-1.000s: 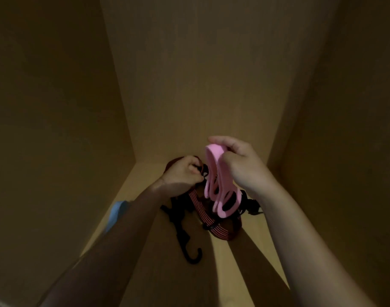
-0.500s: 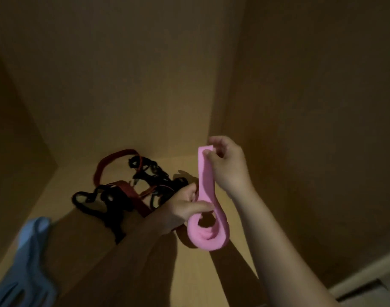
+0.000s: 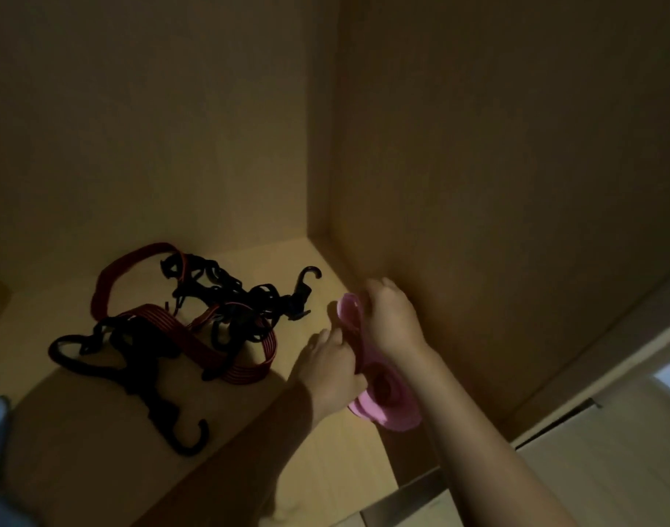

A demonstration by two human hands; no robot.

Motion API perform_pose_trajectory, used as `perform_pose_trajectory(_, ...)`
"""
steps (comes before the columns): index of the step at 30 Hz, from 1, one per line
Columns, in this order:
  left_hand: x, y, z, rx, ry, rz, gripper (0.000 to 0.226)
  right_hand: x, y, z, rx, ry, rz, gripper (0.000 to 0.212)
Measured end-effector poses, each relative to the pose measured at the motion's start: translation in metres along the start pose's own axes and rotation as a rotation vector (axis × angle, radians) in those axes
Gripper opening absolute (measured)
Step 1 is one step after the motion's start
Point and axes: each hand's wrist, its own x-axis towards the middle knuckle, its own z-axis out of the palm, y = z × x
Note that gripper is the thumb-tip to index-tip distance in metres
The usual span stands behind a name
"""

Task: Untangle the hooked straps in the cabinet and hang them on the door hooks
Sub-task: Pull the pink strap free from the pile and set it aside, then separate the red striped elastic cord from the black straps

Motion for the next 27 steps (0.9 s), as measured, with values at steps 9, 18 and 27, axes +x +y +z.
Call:
perform_pose_trajectory(9,-0.011,-0.030,-0.015,0.065,0.145,-0.001,0.028,-0.006,-0.016,0.024,-0.180,-0.118,-0.129,0.020)
perform_pose_trajectory(18,-0.069,-0.105,-0.066,-0.002,0.622,-0.092,0.039,-0.019,-0.076,0.065,0.054,-0.309,-0.542,0.019)
perform_pose_trajectory(27,-0.072,-0.152,-0.084,0.380,0.454,-0.311,0.037,-0.027,-0.112,0.100,0.006,-0.431,-0.600,0.045)
